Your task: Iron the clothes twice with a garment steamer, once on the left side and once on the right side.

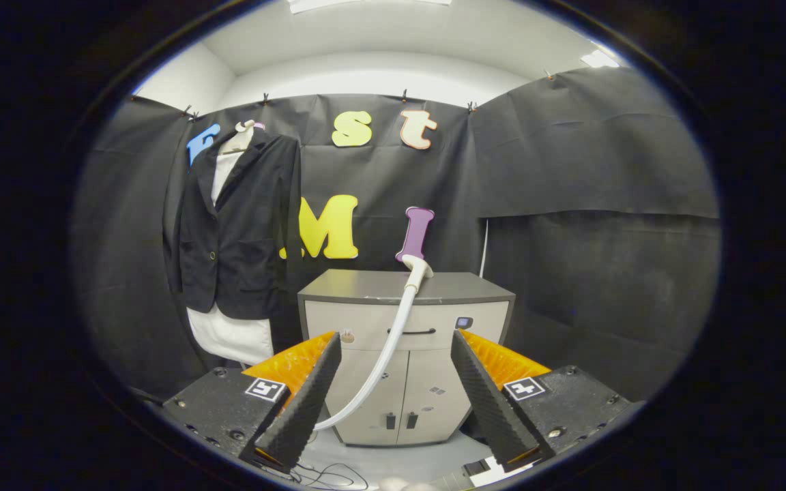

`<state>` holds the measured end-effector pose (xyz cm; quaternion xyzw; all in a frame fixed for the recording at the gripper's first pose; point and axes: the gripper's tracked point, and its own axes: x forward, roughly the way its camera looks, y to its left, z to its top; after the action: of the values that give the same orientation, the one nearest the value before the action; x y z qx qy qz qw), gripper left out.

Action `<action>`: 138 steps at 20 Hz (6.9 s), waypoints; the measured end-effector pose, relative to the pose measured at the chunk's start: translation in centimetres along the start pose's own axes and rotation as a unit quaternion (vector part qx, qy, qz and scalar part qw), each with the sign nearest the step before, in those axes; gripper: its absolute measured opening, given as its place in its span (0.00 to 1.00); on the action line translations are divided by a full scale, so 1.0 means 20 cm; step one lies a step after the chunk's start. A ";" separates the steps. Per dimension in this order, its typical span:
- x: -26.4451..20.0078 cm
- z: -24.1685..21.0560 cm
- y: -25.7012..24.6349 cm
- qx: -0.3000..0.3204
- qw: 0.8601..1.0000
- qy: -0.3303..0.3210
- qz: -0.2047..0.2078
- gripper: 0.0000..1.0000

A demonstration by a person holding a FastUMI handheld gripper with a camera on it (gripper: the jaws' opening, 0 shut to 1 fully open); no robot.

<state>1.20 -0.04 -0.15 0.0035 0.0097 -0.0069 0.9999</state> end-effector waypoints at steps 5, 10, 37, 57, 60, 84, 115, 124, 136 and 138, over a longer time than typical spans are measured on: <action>0.07 0.01 0.02 0.000 1.000 0.006 0.003 1.00; 0.17 0.08 -0.01 0.009 1.000 0.006 -0.002 1.00; 1.87 0.34 -0.36 0.037 0.991 0.126 0.039 1.00; 2.27 0.06 -0.21 0.130 0.957 0.241 0.092 0.54; 2.26 0.13 -0.19 0.122 0.964 0.218 0.094 0.46; 1.32 0.94 0.78 0.094 0.982 0.062 0.150 0.39; 1.12 1.41 1.95 0.057 0.965 0.016 0.256 0.38; 1.09 1.13 1.95 0.050 0.963 0.064 0.256 0.39; 1.01 0.74 1.89 0.032 0.962 0.109 0.249 0.39; 1.00 0.68 1.88 0.027 0.962 0.114 0.248 0.39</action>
<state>21.90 37.26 13.25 0.0338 0.1218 0.2413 0.9622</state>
